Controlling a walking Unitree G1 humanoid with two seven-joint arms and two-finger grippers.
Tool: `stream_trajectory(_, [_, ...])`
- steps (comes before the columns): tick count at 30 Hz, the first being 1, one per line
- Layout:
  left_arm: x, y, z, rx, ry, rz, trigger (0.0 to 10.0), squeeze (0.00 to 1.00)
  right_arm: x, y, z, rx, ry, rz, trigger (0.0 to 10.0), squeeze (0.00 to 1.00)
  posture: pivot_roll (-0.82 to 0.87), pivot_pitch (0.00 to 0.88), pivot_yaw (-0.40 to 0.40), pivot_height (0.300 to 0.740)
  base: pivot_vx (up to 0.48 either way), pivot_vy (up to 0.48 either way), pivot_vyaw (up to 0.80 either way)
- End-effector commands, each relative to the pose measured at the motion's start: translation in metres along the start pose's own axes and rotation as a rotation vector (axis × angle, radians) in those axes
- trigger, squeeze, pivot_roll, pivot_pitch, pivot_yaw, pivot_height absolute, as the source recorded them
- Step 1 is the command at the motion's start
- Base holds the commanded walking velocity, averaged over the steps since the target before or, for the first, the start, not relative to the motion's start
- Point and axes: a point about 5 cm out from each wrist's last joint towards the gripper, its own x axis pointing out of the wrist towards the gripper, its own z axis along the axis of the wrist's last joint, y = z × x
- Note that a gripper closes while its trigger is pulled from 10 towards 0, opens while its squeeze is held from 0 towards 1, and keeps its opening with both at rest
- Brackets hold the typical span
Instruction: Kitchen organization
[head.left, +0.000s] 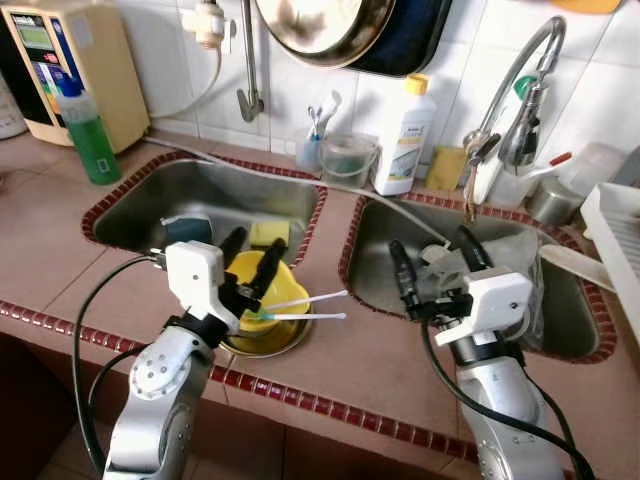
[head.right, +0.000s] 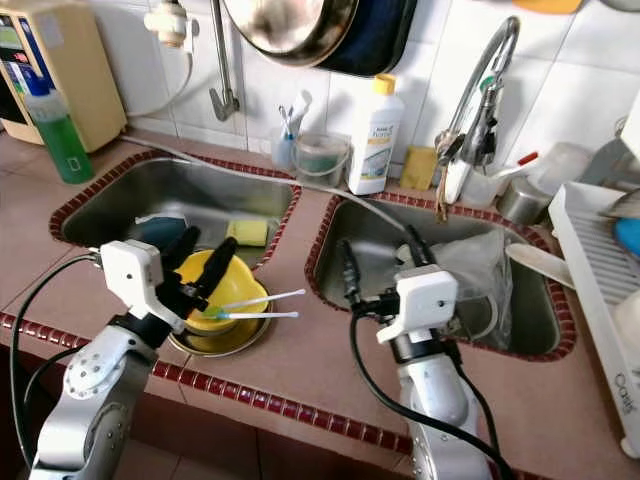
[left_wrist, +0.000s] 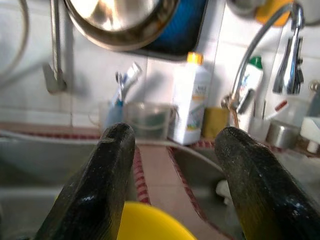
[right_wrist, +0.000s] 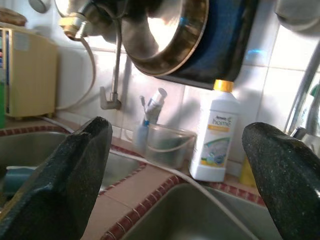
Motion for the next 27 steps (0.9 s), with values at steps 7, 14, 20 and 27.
stream_trajectory(7, [-0.007, 0.004, 0.000, 0.012, 0.017, 0.009, 10.0, 0.00, -0.006, 0.005, -0.001, 0.021, 0.014, 0.054, 10.0, 0.00, 0.09, 0.000, -0.055, 0.740, 0.000, -0.034, 0.00])
stream_trajectory(14, [-0.019, 0.003, -0.002, 0.049, 0.061, -0.049, 10.0, 0.00, -0.027, 0.006, -0.014, 0.020, 0.109, 0.128, 10.0, 0.00, 0.09, 0.000, -0.046, 0.740, 0.000, 0.000, 0.00])
stream_trajectory(20, [-0.032, -0.001, -0.007, 0.094, 0.109, -0.122, 10.0, 0.00, -0.040, 0.003, -0.020, 0.017, 0.163, 0.161, 10.0, 0.00, 0.08, 0.013, -0.039, 0.740, 0.000, 0.000, 0.00])
stream_trajectory(27, [-0.037, 0.000, -0.009, 0.128, 0.133, -0.142, 10.0, 0.00, -0.056, -0.003, -0.028, -0.001, 0.234, 0.209, 10.0, 0.00, 0.07, 0.025, -0.035, 0.740, 0.000, 0.000, 0.00])
